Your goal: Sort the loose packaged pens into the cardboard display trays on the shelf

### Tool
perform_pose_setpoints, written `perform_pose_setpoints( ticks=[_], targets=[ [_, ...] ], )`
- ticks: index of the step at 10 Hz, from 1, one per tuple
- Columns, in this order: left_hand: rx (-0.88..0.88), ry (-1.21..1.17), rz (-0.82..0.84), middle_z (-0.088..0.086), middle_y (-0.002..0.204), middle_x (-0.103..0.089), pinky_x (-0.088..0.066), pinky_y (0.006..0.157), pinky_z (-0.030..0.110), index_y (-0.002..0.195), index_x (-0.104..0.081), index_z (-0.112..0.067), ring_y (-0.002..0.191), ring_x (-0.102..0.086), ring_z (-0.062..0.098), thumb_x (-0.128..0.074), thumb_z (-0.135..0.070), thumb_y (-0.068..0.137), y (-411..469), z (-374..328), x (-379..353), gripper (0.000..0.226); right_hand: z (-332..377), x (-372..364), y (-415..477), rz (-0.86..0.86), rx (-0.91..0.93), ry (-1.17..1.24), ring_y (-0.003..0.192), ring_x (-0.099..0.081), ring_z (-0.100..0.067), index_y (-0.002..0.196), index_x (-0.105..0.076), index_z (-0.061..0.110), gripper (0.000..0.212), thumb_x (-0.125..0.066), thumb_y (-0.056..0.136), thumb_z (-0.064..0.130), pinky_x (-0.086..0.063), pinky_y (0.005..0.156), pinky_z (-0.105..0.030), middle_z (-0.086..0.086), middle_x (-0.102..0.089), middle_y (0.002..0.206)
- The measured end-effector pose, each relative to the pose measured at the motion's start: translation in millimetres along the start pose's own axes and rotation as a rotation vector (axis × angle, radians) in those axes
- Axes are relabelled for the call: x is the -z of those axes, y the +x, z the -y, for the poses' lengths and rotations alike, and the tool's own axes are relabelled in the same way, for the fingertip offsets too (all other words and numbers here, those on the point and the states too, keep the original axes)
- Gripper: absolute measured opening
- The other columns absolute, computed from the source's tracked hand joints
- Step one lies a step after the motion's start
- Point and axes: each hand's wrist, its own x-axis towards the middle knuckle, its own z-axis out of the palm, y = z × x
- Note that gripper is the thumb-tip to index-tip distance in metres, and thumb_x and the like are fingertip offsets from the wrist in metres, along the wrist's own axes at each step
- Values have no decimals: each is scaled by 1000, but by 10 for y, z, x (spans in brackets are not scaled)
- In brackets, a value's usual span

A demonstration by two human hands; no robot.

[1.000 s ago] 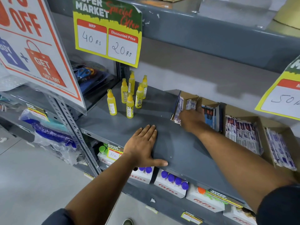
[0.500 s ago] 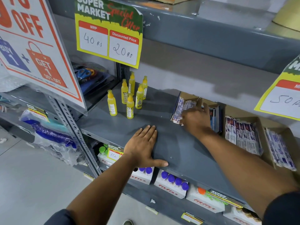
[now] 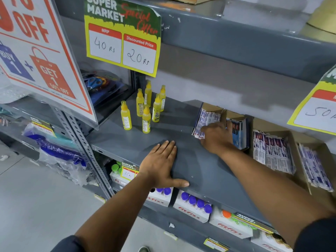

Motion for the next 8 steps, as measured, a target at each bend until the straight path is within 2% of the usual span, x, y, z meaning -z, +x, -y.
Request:
perform_pose_setpoints(
  ticks=[1,2,3,4,5,6,7,8],
  targets=[
    [-1,-8,-2,7,164,2,5,122,40,155,-4,-9,150,7,22,-21,-99,64,0,-3,2,129,-34,8,5,-10,-26,14,127,-40,-37,117,-63,26,39,-65,80,39,-16,110,-60,-5,-65,112],
    [-2,-11,6,6,164,3,6,122,40,155,-3,-10,150,7,22,-20,-99,64,-1,4,12,129,-30,4,2,-19,-4,13,126,-40,-37,117,-62,25,41,-66,79,38,-18,110,-61,-6,-65,114],
    [-3,-7,5,7,164,2,6,122,40,155,-4,-9,151,6,22,-21,-99,64,1,2,8,128,-50,-10,5,-7,-10,20,124,-42,-36,119,-61,26,45,-64,77,40,-18,110,-62,-6,-64,114],
    [-9,-3,10,8,164,1,5,122,41,155,-6,-8,151,4,23,-23,-99,65,11,2,9,128,-71,-21,1,29,-28,78,130,-37,-33,126,-56,28,52,-63,75,38,-11,110,-62,-6,-59,123],
    [-10,-6,16,8,165,0,2,123,43,154,-6,-8,151,3,23,-22,-99,65,11,-3,25,129,-104,-63,-17,21,-30,49,131,-38,-32,126,-56,27,50,-63,76,29,-11,111,-64,-7,-58,123],
    [6,-11,34,6,165,3,1,123,43,155,-2,-9,151,6,22,-20,-99,64,11,-14,49,129,-121,-104,-34,3,-56,67,130,-40,-32,124,-58,28,49,-65,76,34,-15,110,-64,-6,-60,123],
    [6,-30,52,6,165,4,1,123,43,155,0,-9,150,7,22,-20,-99,63,-8,-20,73,129,-113,-76,-107,-26,-100,67,127,-43,-33,120,-60,27,43,-65,78,30,-14,112,-63,-7,-61,121],
    [6,-34,74,7,165,3,2,123,43,154,0,-8,150,8,22,-22,-98,65,-23,-46,103,129,-124,-102,-150,-50,-123,106,129,-42,-30,125,-58,28,45,-62,81,38,-9,114,-59,-5,-58,127]
  ],
)
